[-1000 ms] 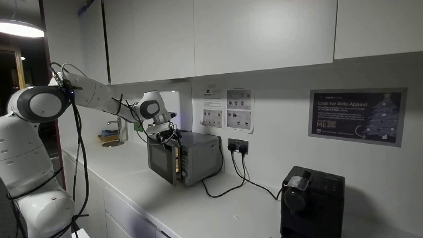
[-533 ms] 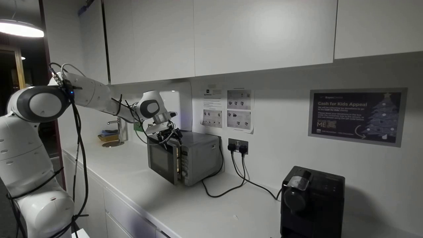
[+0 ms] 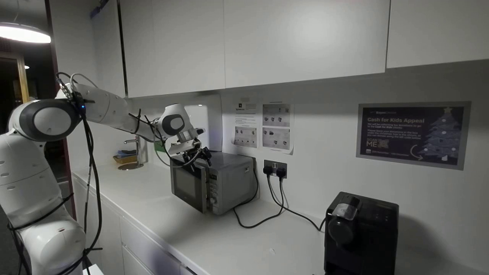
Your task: Close the microwave door
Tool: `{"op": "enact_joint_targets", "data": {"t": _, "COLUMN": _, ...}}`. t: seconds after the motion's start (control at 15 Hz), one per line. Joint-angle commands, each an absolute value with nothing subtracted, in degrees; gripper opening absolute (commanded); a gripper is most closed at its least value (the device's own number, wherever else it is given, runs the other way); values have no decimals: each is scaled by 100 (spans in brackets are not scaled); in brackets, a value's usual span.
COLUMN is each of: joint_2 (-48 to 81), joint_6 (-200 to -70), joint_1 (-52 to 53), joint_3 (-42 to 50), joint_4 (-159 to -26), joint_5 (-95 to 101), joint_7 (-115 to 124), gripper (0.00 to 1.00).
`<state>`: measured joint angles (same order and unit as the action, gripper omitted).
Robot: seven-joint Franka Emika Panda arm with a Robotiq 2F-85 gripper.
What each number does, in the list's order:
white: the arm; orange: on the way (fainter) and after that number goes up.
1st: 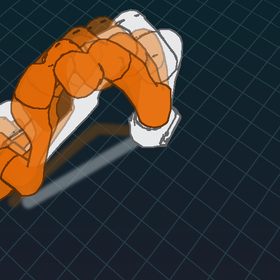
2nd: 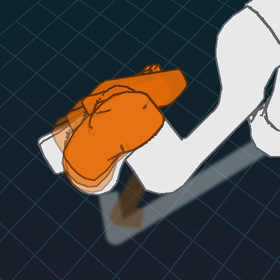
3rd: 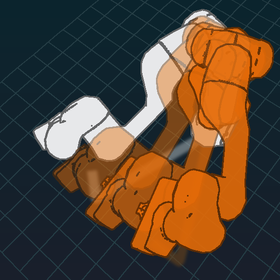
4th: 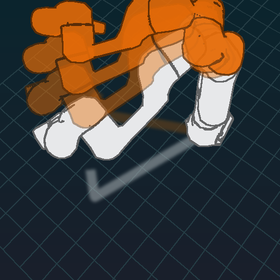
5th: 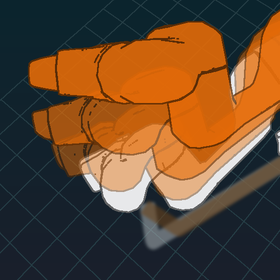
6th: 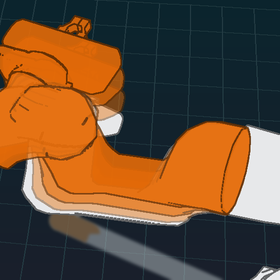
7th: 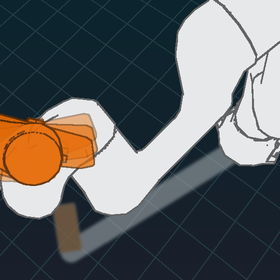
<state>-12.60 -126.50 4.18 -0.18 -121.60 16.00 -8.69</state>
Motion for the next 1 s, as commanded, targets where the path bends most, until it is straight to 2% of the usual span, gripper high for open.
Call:
{"op": "enact_joint_targets", "data": {"t": 0.0, "joint_2": -1250, "joint_6": -12697, "joint_1": 261, "joint_3": -151, "joint_4": -12070, "joint_5": 1850, "joint_7": -594, "gripper": 100}}
{"op": "enact_joint_targets", "data": {"t": 0.93, "joint_2": -1212, "joint_6": -13105, "joint_1": 135, "joint_3": -154, "joint_4": -12145, "joint_5": 2214, "joint_7": 5, "gripper": 100}}
